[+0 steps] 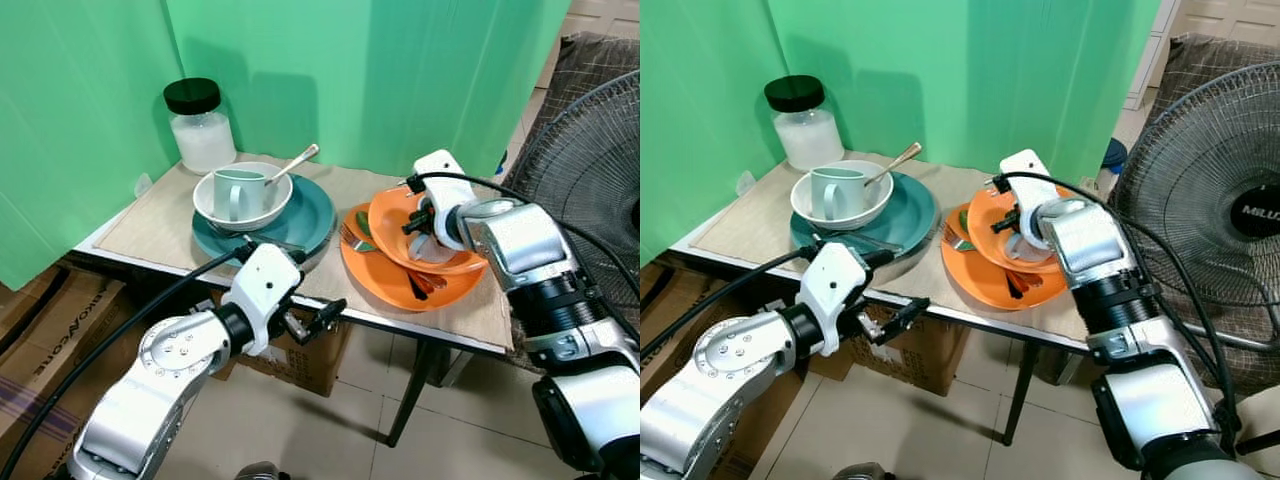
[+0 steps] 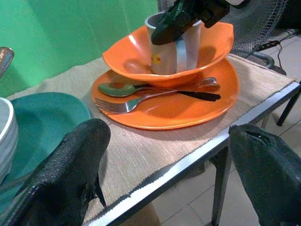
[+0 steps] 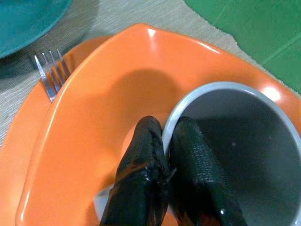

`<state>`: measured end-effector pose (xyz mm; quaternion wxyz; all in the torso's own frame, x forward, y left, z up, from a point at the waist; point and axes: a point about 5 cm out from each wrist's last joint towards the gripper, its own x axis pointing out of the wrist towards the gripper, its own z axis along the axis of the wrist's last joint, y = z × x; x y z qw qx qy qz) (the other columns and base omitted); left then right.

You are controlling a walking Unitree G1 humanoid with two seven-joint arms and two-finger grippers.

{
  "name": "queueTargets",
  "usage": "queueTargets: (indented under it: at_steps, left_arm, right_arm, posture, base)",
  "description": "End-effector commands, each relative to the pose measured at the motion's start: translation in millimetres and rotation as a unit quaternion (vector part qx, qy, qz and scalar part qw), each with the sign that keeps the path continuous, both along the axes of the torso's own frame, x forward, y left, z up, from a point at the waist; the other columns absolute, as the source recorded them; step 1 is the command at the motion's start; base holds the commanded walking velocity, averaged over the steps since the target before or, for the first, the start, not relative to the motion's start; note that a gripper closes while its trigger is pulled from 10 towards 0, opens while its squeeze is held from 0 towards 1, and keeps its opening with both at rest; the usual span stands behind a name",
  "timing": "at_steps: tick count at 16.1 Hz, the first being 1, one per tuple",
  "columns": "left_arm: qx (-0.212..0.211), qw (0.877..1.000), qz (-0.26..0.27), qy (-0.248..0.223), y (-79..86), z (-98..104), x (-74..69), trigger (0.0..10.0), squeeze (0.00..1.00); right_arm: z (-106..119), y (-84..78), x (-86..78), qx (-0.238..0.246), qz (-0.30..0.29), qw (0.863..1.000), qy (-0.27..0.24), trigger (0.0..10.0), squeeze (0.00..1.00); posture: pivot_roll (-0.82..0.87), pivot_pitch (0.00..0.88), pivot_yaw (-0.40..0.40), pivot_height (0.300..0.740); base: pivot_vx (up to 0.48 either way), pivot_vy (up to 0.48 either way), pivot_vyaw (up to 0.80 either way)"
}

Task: Setting the table

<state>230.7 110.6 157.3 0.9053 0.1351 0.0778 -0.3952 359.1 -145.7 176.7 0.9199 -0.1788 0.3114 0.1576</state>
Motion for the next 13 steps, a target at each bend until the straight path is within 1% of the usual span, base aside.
queueTargets:
  at_steps: [1,3,4,5,6,7,8,9,10,11,13]
  left_arm:
    - [0.003,1.0,-0.007,0.001,-0.3,1,-1.4,10.0,0.0]
    - [0.004,1.0,-0.007,-0.002,0.3,2,-0.1,10.0,0.0]
    - [0.004,1.0,-0.007,-0.002,0.3,2,-0.1,10.0,0.0]
    - [0.004,1.0,-0.003,-0.009,1.4,3,0.8,10.0,0.0]
    - [0.0,1.0,0.015,-0.024,4.7,7,3.0,10.0,0.0]
    - [-0.006,0.998,0.041,-0.039,8.8,11,6.4,10.0,0.0]
    - [-0.011,0.995,0.074,-0.064,14.4,17,10.4,10.0,0.0]
    - [-0.024,0.989,0.115,-0.088,19.6,23,14.0,10.0,0.0]
    - [-0.038,0.983,0.147,-0.103,22.2,27,16.3,10.0,0.0]
    - [-0.049,0.977,0.168,-0.118,21.1,30,17.3,10.0,0.0]
    - [-0.045,0.972,0.187,-0.137,19.3,32,17.7,10.0,0.0]
  right_arm:
    - [2,1.5,-0.1,-0.001,0.002,1.0,-0.002,0.0,0.0]
    - [12,-0.2,1.3,0.011,-0.002,1.0,-0.025,0.0,0.0]
    - [12,-0.2,1.3,0.011,-0.002,1.0,-0.025,0.0,0.0]
    - [25,-4.6,0.7,0.025,-0.001,0.998,-0.054,0.0,0.0]
    - [43,-8.4,-3.1,0.062,0.006,0.992,-0.106,0.0,0.0]
    - [60,-11.3,-8.6,0.101,0.019,0.98,-0.173,0.0,0.0]
    - [70,-17.6,-18.2,0.114,0.026,0.966,-0.229,8.5,0.0]
    - [74,-22.9,-33.0,0.132,0.029,0.954,-0.268,10.0,0.0]
    - [73,-24.7,-47.5,0.145,0.03,0.942,-0.3,10.0,0.0]
    - [63,-24.9,-62.5,0.171,0.026,0.94,-0.293,10.0,0.0]
    - [56,-26.3,-74.6,0.19,-0.008,0.925,-0.329,10.0,0.0]
  posture:
    - [0.09,0.0,0.027,0.74]
    - [0.09,0.0,0.031,0.74]
    - [0.09,0.0,0.031,0.74]
    - [0.09,0.0,0.029,0.74]
    - [0.1,0.0,0.02,0.74]
    - [0.11,0.0,0.003,0.74]
    - [0.11,0.0,-0.005,0.74]
    - [0.1,0.0,-0.004,0.74]
    - [0.1,0.0,0.0,0.74]
    - [0.1,0.0,0.002,0.74]
    - [0.09,0.0,0.015,0.74]
  base:
    - [0.0,0.0,0.0]
    - [0.0,0.0,0.0]
    - [0.0,0.0,0.0]
    - [0.0,0.0,0.0]
    - [0.0,0.0,0.0]
    - [0.0,0.0,0.0]
    - [0.0,0.0,0.0]
    - [0.0,0.0,0.0]
    - [0.0,0.0,0.0]
    - [0.0,0.0,0.0]
    - [0.0,0.0,0.0]
